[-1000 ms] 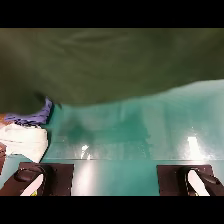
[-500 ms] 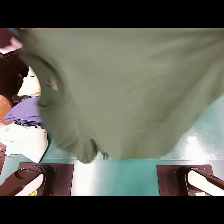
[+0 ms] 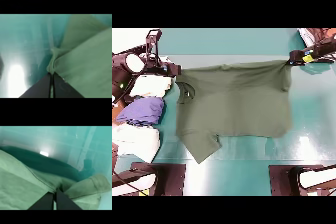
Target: Fold the shirts.
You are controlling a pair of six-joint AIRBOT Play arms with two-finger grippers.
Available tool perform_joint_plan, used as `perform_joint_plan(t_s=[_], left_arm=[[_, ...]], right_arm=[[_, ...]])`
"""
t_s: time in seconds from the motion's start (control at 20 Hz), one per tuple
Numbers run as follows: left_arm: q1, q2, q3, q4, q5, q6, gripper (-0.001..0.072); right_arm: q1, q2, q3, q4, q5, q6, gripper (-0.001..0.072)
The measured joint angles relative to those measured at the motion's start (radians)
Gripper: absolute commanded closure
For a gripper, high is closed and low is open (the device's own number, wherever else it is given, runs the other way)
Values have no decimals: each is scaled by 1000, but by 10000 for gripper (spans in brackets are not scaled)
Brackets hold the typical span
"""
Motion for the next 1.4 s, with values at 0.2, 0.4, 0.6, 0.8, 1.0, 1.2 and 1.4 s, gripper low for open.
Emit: perform_joint_plan(t_s=[0.2, 0.4, 0.6, 0.8, 1.0, 1.2, 1.4], left_arm=[[84, -26, 3, -3, -88, -33, 204], [143, -25, -9, -14, -304, -7, 204], [161, 79, -161, -11, -404, 10, 204], [166, 266, -435, -9, -432, -10, 204], [168, 414, -671, -56, -419, -46, 204], [168, 460, -802, -156, -345, -54, 205], [148, 474, -863, -243, -253, -50, 206]], right_arm=[[9, -57, 90, -7, 31, 4, 300], [7, -32, 107, -7, 124, 7, 301], [-11, 85, -35, -8, 180, 8, 301], [-42, 264, -307, -7, 159, 10, 301], [-85, 416, -548, 55, 111, 10, 301], [-130, 515, -696, 131, 61, 10, 302], [-145, 558, -757, 159, 41, 9, 301]])
